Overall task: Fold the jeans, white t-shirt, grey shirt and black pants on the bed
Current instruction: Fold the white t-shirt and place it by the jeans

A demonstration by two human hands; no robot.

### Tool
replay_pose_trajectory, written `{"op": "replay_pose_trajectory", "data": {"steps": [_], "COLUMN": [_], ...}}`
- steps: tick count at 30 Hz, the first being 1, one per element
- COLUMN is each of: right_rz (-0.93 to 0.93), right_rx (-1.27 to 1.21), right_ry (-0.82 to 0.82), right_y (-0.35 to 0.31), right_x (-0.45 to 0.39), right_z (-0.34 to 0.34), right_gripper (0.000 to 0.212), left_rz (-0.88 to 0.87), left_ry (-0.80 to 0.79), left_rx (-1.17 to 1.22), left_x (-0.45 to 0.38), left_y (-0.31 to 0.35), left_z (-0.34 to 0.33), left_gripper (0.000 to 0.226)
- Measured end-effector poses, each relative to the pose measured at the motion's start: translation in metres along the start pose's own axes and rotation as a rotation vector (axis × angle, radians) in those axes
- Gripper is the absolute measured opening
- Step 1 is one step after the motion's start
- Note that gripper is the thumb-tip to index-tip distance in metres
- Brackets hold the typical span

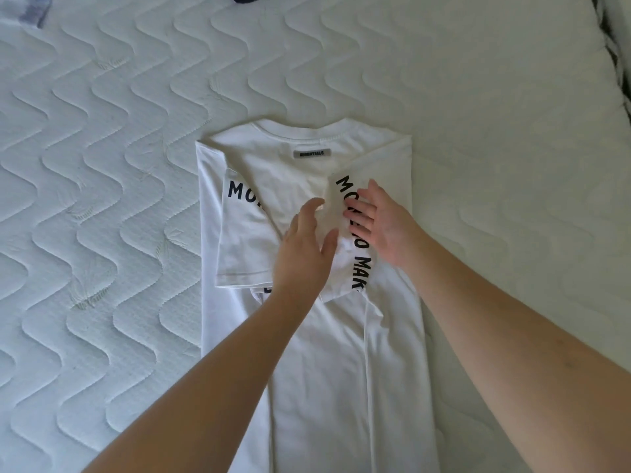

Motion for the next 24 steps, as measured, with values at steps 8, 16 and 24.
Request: {"op": "replay_pose_trajectory", "data": {"steps": [8,16,24], "right_rz": [0.255,0.281,0.219], "right_rx": [0.503,0.903,0.86], "right_ry": [-0.012,0.135,0.317], "right_y": [-0.026,-0.041,-0.019], "right_x": [-0.004,0.001,-0.005], "right_z": [-0.029,-0.013,0.039], "right_gripper": [0.039,0.056,0.032], "left_rz": [0.334,-0.413,-0.088], "left_ry": [0.009,0.035,-0.066], "left_rx": [-0.051,-0.498,-0.463], "left_x": [0.01,0.016,0.024], "left_y": [-0.031,0.015,-0.024], "left_z": [-0.014,-0.017,-0.032], "left_gripper": [0.04,0.049,0.061]}}
Point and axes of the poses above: each hand's wrist, its own x-axis away from the middle knuckle, its own z-axis out of the back of the hand, y = z × x, the point moved 6 cm from there along -x, towards the middle knuckle, and after that the axes turned 1 degree about -y, right-handed, at the moved point
